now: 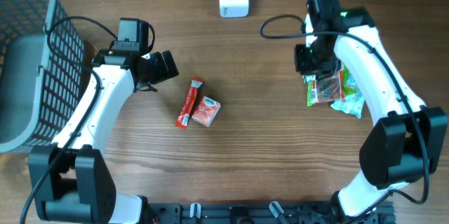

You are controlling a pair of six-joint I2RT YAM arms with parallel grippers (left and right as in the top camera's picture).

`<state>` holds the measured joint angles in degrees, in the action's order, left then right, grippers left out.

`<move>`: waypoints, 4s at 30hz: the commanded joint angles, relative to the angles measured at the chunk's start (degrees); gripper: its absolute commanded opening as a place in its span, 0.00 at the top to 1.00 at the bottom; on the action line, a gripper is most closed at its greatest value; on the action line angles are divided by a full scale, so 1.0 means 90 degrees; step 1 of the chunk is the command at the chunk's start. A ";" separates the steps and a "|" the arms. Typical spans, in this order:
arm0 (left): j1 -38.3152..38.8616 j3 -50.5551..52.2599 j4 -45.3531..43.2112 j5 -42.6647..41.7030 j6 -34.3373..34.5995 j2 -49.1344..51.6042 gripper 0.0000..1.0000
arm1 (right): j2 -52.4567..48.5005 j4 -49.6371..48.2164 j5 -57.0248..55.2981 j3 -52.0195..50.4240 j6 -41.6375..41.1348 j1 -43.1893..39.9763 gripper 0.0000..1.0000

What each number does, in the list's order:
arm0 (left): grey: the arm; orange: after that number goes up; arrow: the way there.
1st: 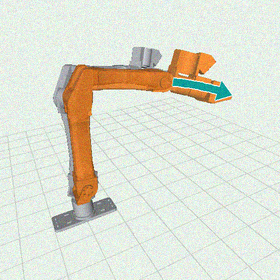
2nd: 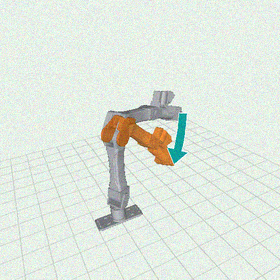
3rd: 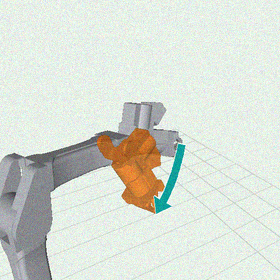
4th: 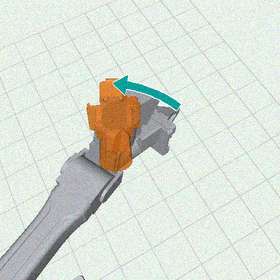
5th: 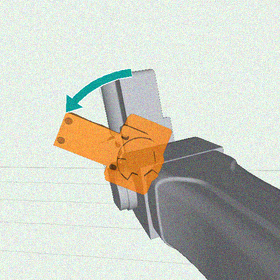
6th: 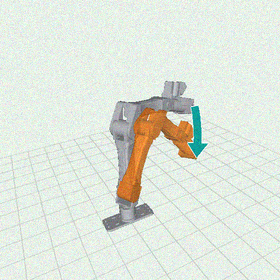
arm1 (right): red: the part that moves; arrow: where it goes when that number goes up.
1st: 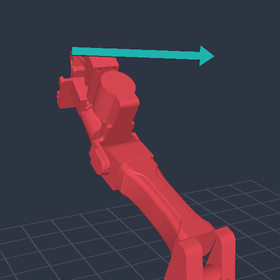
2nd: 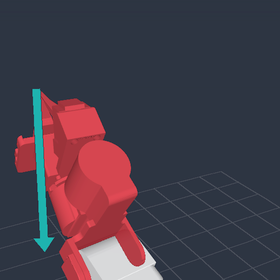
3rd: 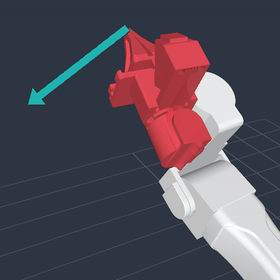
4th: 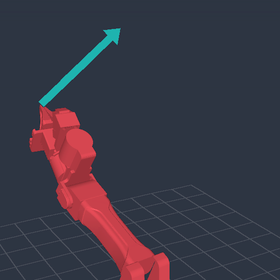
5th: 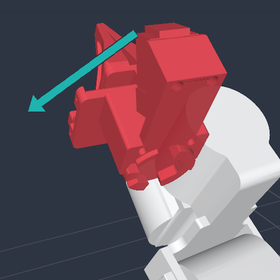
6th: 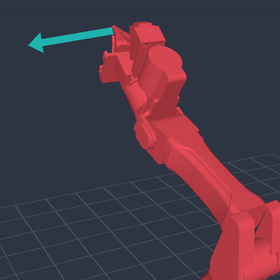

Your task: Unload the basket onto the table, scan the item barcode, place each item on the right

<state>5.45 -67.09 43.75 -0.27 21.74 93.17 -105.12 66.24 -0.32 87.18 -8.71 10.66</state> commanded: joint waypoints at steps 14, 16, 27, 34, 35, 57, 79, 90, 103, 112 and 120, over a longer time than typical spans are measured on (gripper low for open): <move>-0.0012 -0.0022 0.0005 0.0034 -0.0029 0.0041 0.00 | 0.0483 -0.1217 0.0937 -0.0862 -0.0032 0.0430 0.10; -0.0012 -0.0022 0.0005 0.0036 -0.0029 0.0041 0.00 | 0.0673 -0.1430 0.1620 -0.0862 -0.0063 0.0767 0.00; -0.0012 -0.0022 0.0005 0.0034 -0.0029 0.0041 0.00 | 0.0663 -0.2953 0.1411 -0.0920 -0.3796 0.2873 0.46; -0.0012 -0.0022 0.0005 0.0034 -0.0029 0.0041 0.00 | 0.0566 -0.3937 0.0078 -0.1715 -0.5574 0.3818 0.53; -0.0012 -0.0022 0.0005 0.0034 -0.0029 0.0041 0.00 | 0.0449 -0.4221 0.0070 -0.1882 -0.5765 0.4000 0.54; -0.0012 -0.0022 0.0005 0.0034 -0.0029 0.0041 0.00 | -0.0304 -0.5294 -0.0068 -0.2817 -0.6773 0.4279 0.75; -0.0012 -0.0022 0.0005 0.0034 -0.0029 0.0041 0.00 | -0.0284 -0.6183 0.0464 -0.3104 -0.6356 0.4260 0.71; -0.0012 -0.0022 0.0005 0.0034 -0.0029 0.0041 0.00 | -0.0155 -0.5969 0.0427 -0.3106 -0.6336 0.4245 0.90; -0.0012 -0.0022 0.0005 0.0034 -0.0029 0.0041 0.00 | 0.0007 -0.6062 0.1685 -0.3104 -0.4643 0.3789 0.96; -0.0012 -0.0022 0.0005 0.0034 -0.0029 0.0041 0.00 | 0.0867 -0.5425 0.6290 -0.3106 -0.2195 0.1564 0.96; -0.0012 -0.0022 0.0005 0.0034 -0.0029 0.0041 0.00 | 0.0857 -0.5073 0.8932 -0.3184 -0.0707 0.0214 0.96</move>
<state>5.45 -67.09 43.75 -0.27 21.74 93.17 -97.80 20.58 67.35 59.33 -22.04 14.79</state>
